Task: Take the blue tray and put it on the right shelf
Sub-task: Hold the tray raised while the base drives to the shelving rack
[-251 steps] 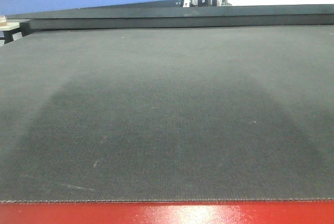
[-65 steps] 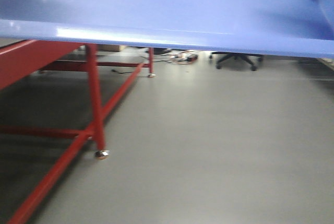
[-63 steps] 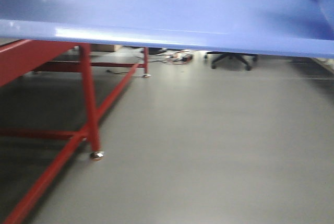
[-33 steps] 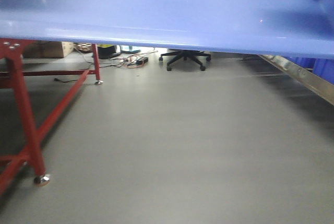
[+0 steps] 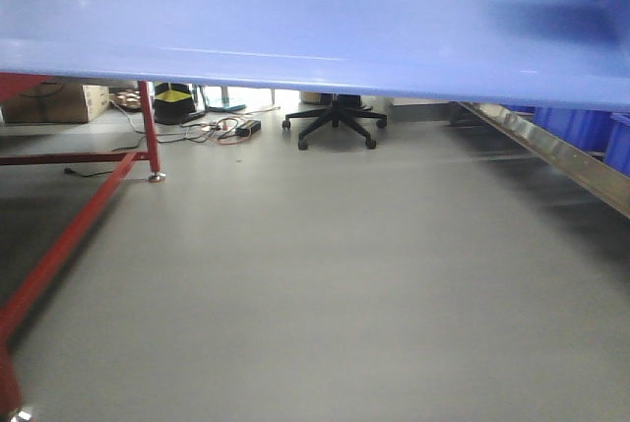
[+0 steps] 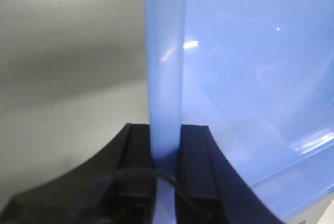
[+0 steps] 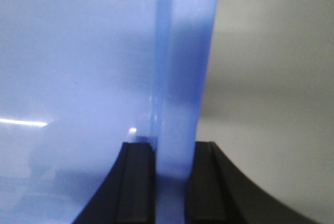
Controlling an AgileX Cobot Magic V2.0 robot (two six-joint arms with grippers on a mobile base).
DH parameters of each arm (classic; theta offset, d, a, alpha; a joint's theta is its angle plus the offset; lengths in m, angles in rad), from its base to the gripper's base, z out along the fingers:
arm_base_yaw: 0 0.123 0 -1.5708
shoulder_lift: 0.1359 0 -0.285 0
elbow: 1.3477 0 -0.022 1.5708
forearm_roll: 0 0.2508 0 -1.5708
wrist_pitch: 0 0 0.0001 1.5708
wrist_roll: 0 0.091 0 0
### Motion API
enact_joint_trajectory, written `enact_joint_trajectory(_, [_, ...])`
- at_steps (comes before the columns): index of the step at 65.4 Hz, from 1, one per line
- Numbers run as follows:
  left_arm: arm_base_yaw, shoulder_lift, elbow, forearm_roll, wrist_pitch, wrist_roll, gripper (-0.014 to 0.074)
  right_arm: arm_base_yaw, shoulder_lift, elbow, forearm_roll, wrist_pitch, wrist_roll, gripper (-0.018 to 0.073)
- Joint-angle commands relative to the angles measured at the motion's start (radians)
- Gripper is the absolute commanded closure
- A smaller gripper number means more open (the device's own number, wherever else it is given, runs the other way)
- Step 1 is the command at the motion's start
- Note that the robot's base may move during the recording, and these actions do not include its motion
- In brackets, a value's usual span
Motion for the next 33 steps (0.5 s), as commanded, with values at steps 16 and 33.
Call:
enact_joint_trajectory(16, [0.005,-0.027,-0.027,0.057,-0.021,0.016,0.0645,-0.01,-0.016,-0.032,-0.096,-0.037,-0.025,0.0505])
enact_joint_trajectory(33, [0.005,-0.027,-0.027,0.057,-0.021,0.016,0.0645,-0.01,-0.016,-0.032,-0.096,-0.037,-0.025,0.0505])
